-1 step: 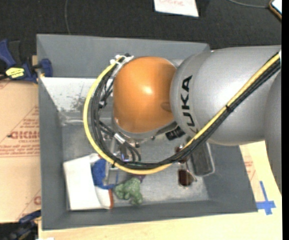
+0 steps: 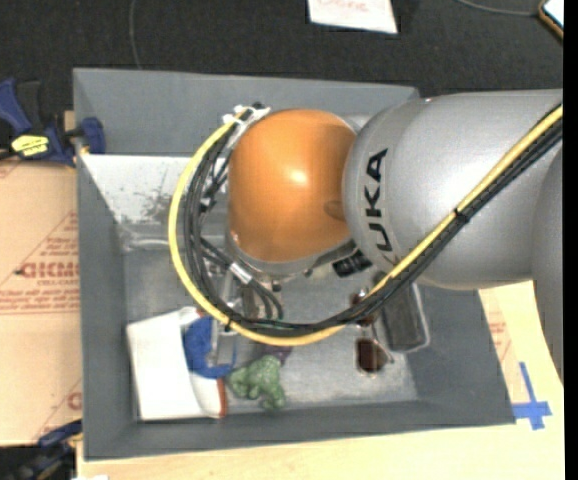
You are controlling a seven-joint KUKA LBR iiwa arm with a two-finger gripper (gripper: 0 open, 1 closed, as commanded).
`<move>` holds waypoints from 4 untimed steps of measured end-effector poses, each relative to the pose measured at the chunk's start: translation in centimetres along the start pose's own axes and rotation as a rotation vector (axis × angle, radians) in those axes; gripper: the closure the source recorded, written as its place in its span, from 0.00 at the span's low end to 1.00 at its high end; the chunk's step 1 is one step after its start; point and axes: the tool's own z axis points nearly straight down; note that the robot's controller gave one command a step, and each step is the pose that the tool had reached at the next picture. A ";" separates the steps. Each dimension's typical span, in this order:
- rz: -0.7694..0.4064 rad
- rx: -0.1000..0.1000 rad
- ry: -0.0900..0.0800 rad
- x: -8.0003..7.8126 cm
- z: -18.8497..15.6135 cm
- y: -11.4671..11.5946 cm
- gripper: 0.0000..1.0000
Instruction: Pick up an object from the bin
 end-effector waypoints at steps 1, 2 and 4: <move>-0.314 0.001 -0.001 -0.5 8.7 -3.1 0.00; -0.213 0.000 -0.006 -0.6 7.1 -9.3 0.00; -0.758 0.000 -0.017 -0.1 15.8 -10.4 0.00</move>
Offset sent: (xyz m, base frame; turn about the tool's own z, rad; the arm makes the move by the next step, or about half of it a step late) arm 0.0053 -0.0916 -0.0715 -0.2153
